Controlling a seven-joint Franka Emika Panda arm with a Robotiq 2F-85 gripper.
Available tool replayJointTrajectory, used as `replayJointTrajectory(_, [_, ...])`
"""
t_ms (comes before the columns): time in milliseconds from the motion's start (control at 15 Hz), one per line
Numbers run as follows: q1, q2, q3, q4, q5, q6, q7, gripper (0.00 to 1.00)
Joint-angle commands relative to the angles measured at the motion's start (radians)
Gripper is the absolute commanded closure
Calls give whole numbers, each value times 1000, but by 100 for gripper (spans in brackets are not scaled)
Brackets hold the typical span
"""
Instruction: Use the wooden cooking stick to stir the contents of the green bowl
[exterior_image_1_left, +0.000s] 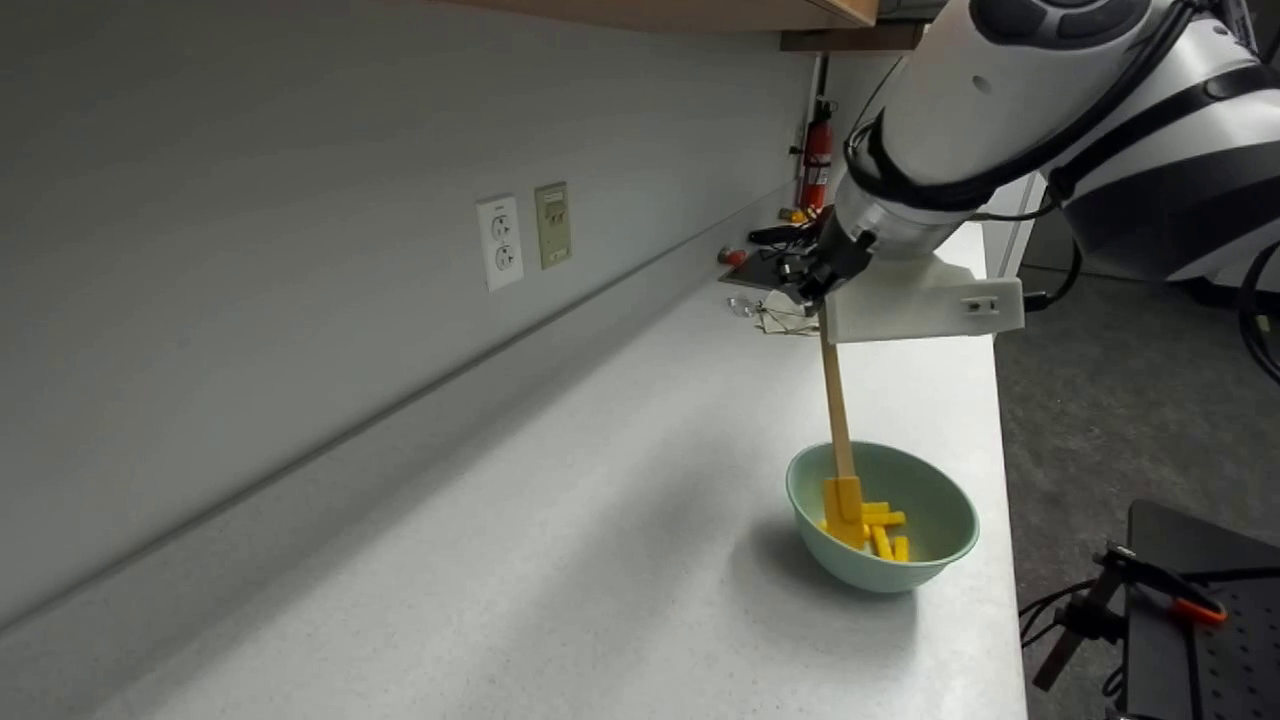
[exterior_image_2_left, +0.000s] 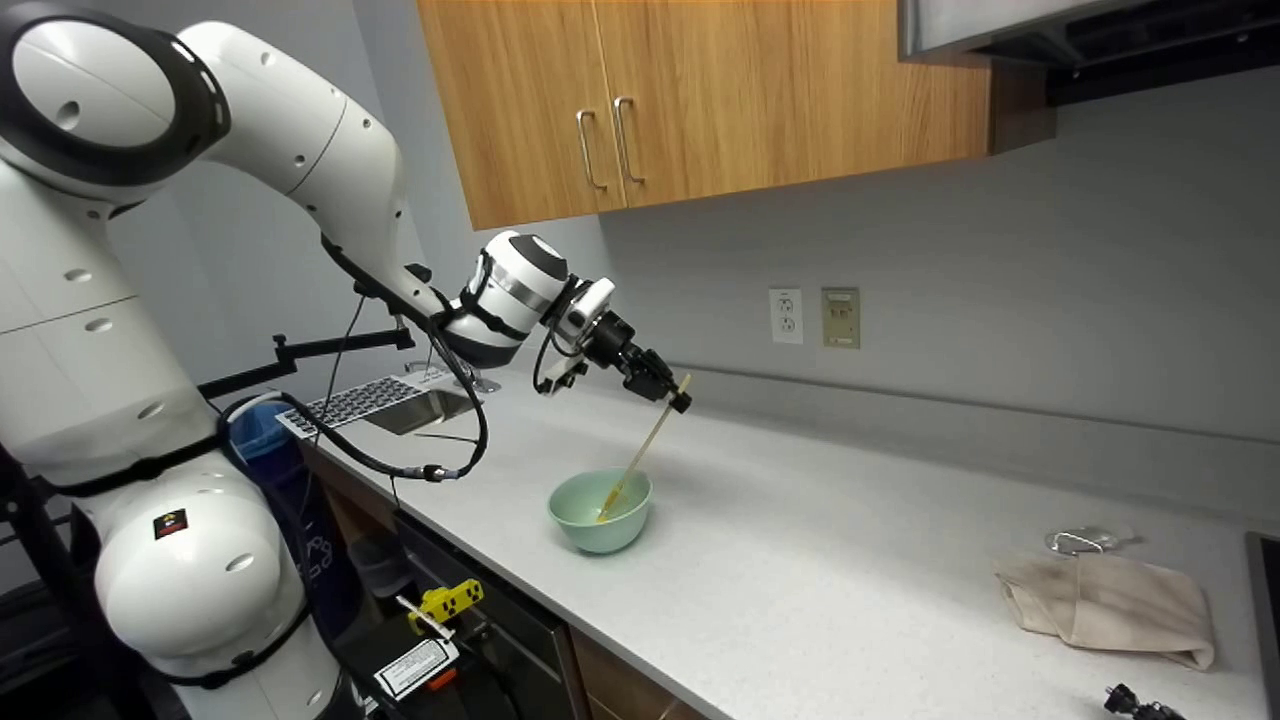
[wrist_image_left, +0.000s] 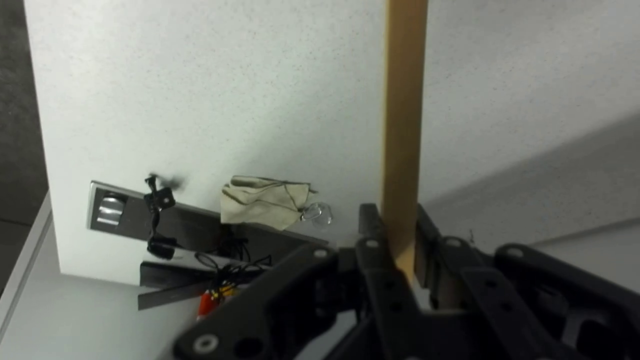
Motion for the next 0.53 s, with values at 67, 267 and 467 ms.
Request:
replayJointTrajectory(67, [-6,-6,-16,1,145,60,-90,96])
replayJointTrajectory(267, [-10,10,-5,5,96,21,-46,96])
replayJointTrajectory(467, [-13,27,-3,11,47,-7,-10,96])
